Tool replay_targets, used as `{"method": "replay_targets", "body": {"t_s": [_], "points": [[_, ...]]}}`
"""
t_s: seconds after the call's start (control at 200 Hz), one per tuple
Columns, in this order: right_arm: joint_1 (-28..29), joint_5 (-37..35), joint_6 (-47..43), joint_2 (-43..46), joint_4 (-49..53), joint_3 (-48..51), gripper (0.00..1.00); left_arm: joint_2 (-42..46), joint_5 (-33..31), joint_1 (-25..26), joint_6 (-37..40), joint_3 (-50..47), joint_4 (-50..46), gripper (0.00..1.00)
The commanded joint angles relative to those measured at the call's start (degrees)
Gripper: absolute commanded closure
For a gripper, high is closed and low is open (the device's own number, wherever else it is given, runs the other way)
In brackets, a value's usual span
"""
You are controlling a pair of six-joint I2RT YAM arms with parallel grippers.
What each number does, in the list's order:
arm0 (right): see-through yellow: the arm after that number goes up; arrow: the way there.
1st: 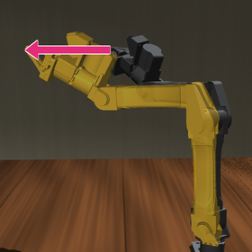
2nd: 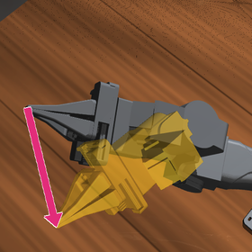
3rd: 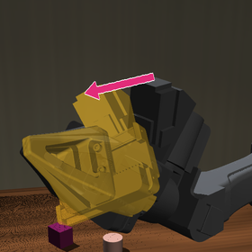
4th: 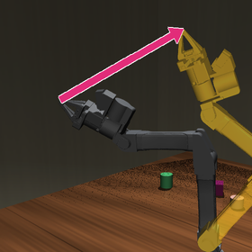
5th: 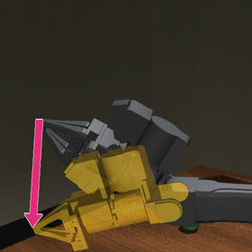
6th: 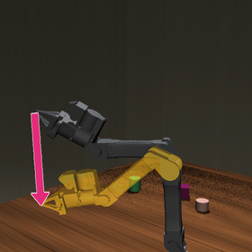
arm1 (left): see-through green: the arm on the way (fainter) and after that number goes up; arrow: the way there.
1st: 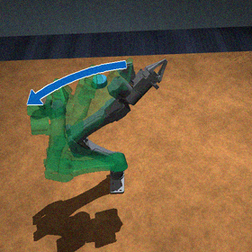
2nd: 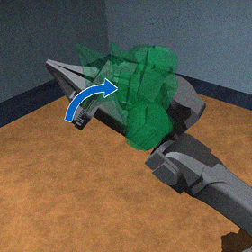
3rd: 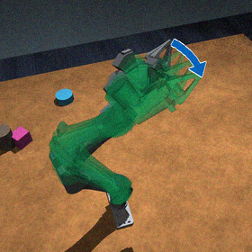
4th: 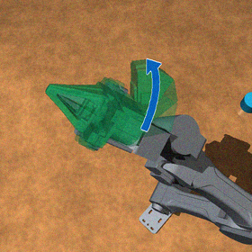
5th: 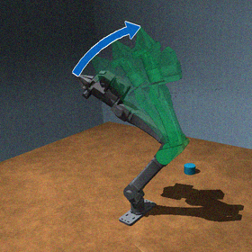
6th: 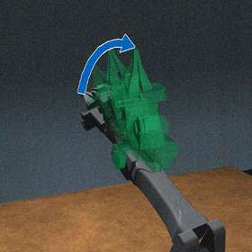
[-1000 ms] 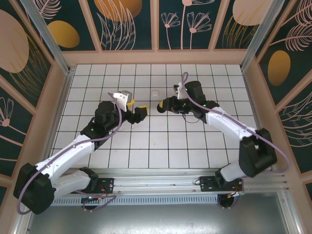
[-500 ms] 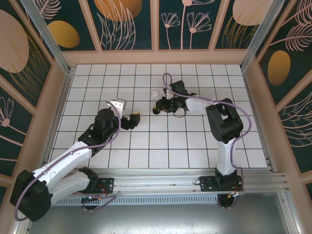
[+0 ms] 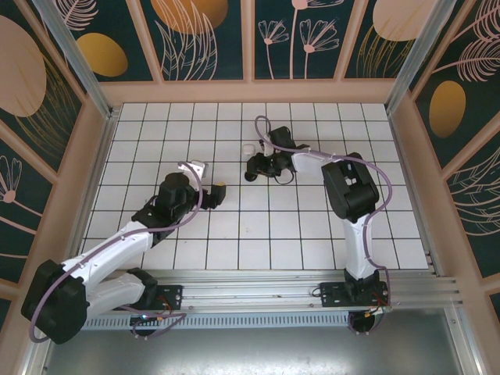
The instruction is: Insert the wireless bluetooth earbuds into the charging case
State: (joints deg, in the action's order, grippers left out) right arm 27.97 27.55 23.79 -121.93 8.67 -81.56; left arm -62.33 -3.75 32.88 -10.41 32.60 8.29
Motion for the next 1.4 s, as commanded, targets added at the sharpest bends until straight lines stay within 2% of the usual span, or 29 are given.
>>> {"method": "replay_targets", "body": {"t_s": [0.0,0.25,0.365,0.465,0.515,0.621,0.741,0.856,0.926,1.006,1.056,1.121,1.241,1.391], "points": [[-0.8,-2.77,-2.28,-0.55,3.94,-3.02,0.58,-0.97,-1.18,-0.59,2.36,3.56,-0.26,0.07],[-3.38,-5.67,-4.05,3.21,8.02,-4.86,0.56,-1.57,-3.13,-2.26,4.98,7.44,-1.53,0.02],[-4.73,-8.1,-5.85,6.56,9.09,-4.43,0.53,-1.99,-3.04,-5.2,5.73,8.94,-1.25,0.01],[-5.69,-10.93,-7.48,10.65,7.87,-2.04,0.49,-2.01,-1.08,-9.86,4.41,8.5,2.31,0.02],[-6.06,-12.4,-8.08,12.96,6.25,0.19,0.46,-2.17,-0.82,-11.96,3.53,7.82,4.81,0.02],[-7.01,-14.57,-8.51,18.12,2.54,5.67,0.25,-3.54,-0.97,-14.56,2.78,7.22,8.19,0.01],[-7.77,-17.47,-8.22,26.7,-4.82,15.97,0.19,-4.51,-1.04,-16.06,2.09,6.47,10.78,0.01],[-9.25,-21.48,-7.71,36.71,-14.4,28.13,0.14,-5.11,-5.78,-18.69,0.54,4.91,13.99,0.01],[-10.85,-23.24,-12.29,41.97,-17.59,32.41,0.11,-5.26,-7.99,-20.91,0.81,3.8,16.41,0.01],[-12.6,-29.71,-18.63,47.58,-20.94,37.58,0.06,-4.84,-12.05,-22.48,1.99,0.57,21.27,0.01],[-13.92,-32.3,-20.5,50.36,-24.82,41.25,0.01,-4.65,-11.77,-23.39,3.23,-2.47,25.0,0.01],[-16.23,-34.39,-22.07,53.89,-31.96,47.88,0.01,-4.89,-11.88,-24.58,4.34,-6.44,29.62,0.01],[-21.24,-36.49,-22.42,56.34,-44.69,57.86,0.01,-5.83,-12.36,-26.3,6.04,-12.28,37.02,0.01],[-26.75,-35.31,-20.22,52.87,-48.91,60.56,0.01,-8.33,-10.21,-27.22,8.38,-14.89,43.38,0.01]]}}
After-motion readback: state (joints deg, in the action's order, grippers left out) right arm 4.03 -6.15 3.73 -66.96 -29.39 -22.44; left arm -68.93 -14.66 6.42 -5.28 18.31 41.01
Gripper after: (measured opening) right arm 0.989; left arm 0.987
